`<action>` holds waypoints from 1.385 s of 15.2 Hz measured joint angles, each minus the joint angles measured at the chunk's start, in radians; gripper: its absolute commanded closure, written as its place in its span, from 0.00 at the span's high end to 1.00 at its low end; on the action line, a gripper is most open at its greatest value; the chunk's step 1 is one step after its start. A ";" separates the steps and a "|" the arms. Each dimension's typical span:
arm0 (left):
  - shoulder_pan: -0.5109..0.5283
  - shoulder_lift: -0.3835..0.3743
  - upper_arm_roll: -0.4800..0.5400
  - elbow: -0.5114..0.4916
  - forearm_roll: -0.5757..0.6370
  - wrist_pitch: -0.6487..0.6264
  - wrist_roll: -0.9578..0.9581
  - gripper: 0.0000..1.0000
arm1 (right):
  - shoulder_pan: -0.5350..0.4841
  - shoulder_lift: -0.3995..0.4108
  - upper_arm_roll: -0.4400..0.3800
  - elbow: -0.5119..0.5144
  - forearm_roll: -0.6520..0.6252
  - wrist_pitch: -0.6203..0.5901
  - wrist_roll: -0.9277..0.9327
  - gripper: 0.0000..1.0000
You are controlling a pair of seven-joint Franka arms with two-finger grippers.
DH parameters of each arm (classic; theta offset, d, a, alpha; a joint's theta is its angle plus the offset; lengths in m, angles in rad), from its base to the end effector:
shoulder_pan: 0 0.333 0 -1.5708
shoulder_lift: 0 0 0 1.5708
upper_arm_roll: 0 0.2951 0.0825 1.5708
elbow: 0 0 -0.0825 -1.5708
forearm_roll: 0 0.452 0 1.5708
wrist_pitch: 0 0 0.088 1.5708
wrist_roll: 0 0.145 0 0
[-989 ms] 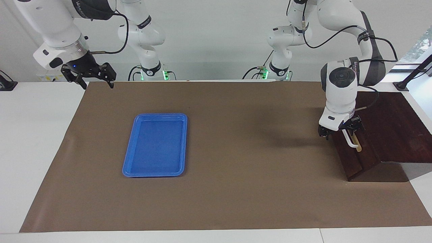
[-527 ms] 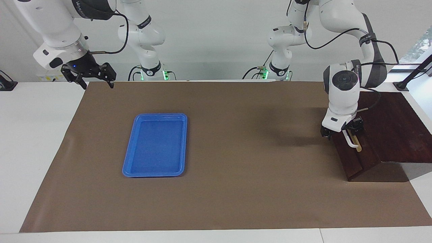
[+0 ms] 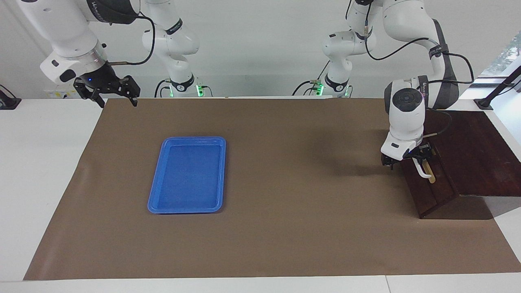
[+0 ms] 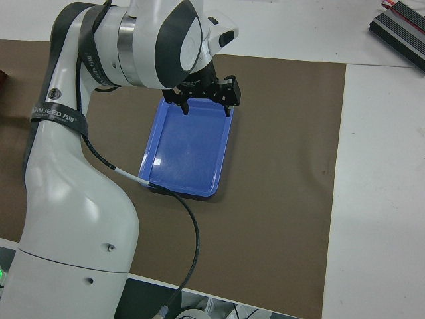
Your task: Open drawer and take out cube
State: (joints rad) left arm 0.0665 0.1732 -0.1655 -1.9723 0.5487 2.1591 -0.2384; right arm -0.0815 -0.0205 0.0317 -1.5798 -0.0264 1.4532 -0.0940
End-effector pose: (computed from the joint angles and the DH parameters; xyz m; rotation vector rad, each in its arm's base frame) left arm 0.6526 -0.0266 0.2985 -2.7100 0.2216 -0.1256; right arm 0.5987 -0.0338 0.5640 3.1171 0.0662 -0.1682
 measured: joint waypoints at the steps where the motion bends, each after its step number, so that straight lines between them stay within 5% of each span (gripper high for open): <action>1: -0.011 0.000 0.000 0.000 0.000 0.001 0.000 1.00 | 0.000 0.000 0.000 0.000 0.000 0.000 0.000 1.00; 18: -0.167 0.000 -0.001 0.003 -0.025 -0.004 -0.006 1.00 | -0.007 0.000 -0.008 0.000 0.000 0.000 0.000 1.00; 21: -0.169 -0.003 -0.003 0.066 -0.122 -0.084 -0.007 1.00 | -0.007 0.000 -0.008 0.000 0.000 0.000 0.000 1.00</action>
State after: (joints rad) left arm -0.1027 0.1705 -0.1687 -1.9062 0.4263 2.0747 -0.2452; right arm -0.0886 -0.0205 0.0236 -1.5799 -0.0264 1.4532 -0.0939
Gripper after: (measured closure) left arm 0.000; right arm 0.000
